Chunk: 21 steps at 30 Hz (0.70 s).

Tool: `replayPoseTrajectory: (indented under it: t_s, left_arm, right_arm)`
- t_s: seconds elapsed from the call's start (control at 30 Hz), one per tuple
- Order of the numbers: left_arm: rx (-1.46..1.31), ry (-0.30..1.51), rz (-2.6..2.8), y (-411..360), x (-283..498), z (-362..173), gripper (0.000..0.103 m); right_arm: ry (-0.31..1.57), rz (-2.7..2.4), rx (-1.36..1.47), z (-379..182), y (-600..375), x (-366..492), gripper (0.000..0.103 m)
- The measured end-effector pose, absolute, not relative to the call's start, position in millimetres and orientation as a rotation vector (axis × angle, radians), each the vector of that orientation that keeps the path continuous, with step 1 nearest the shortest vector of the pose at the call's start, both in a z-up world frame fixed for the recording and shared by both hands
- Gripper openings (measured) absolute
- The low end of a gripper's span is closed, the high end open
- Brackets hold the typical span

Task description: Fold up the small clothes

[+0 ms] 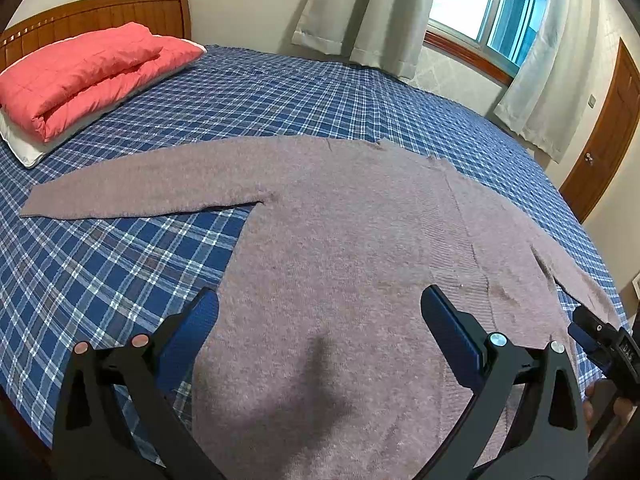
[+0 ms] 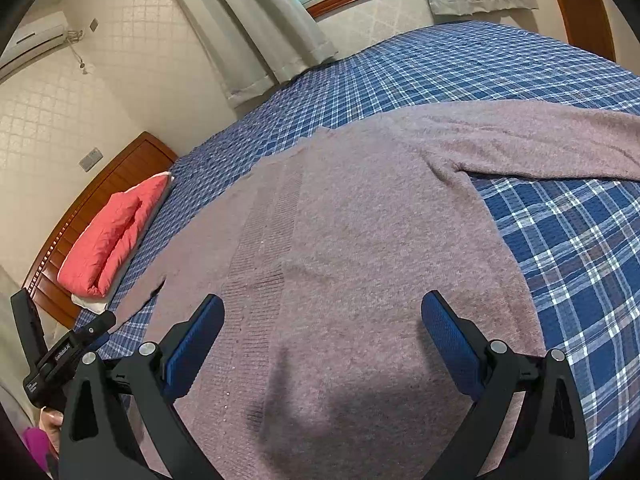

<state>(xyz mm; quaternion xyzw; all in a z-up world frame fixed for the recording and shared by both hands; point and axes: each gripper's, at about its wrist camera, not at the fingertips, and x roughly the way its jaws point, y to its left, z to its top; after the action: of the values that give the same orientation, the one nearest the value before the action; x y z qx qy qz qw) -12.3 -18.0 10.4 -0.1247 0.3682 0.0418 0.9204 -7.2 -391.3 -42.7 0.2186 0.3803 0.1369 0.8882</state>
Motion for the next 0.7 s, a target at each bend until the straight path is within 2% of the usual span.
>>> replayPoseTrajectory:
  t_s: [0.7]
  left_arm:
    - [-0.27, 0.759, 0.072, -14.1, -7.7, 4.2, 0.101]
  right_arm:
    - [0.794, 0.284, 0.456, -41.0, -385.9, -9.3, 0.098]
